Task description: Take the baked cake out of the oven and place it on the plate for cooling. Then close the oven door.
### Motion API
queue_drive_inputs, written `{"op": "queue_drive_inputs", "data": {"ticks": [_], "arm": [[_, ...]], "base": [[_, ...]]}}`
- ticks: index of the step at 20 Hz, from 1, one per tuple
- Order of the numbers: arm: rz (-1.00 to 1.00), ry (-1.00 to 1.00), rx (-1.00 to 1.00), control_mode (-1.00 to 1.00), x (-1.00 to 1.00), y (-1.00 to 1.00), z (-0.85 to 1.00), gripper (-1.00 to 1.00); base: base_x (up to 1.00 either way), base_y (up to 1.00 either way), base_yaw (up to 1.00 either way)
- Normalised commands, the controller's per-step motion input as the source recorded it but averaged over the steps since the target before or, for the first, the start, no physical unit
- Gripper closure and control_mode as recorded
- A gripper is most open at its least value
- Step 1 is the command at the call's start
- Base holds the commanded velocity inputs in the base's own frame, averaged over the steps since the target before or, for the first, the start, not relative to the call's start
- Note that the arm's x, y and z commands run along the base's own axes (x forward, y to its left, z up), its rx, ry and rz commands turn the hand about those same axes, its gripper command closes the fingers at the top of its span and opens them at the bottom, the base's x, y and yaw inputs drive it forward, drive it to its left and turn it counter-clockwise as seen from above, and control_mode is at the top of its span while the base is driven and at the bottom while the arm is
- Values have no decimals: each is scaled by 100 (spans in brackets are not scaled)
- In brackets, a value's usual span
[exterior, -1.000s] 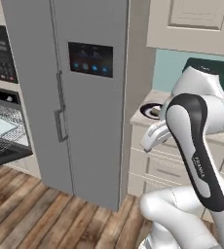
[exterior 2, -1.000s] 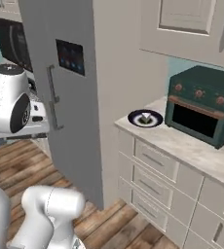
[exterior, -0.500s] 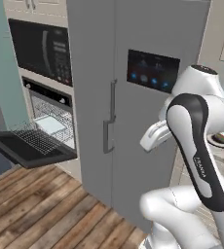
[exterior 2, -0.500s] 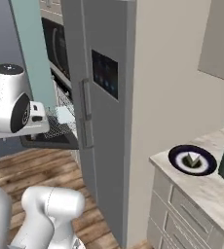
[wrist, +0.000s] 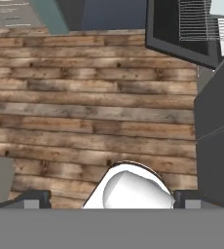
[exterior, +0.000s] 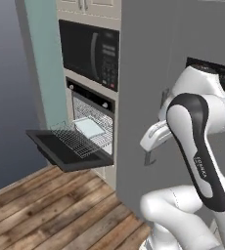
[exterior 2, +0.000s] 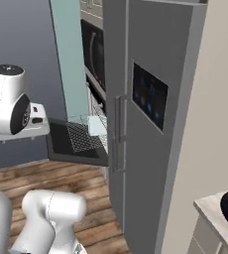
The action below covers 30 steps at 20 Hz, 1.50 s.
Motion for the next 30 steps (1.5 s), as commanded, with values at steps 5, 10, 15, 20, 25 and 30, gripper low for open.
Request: {"op": "queue_drive_inputs", "data": {"ticks": [5, 10, 15, 20, 25, 30], "arm": [[0, 0, 0, 100, 0, 0, 0, -100], [0, 0, 0, 100, 0, 0, 0, -100], [0, 0, 0, 100, 0, 0, 0, -100], [0, 0, 0, 100, 0, 0, 0, -100], [0, 0, 0, 100, 0, 0, 0, -100], [0, 0, 0, 100, 0, 0, 0, -100]], "base": [[31, 0, 29], [53, 0, 22], [61, 0, 16], [69, -6, 13], [40, -15, 13], [46, -12, 14]]}}
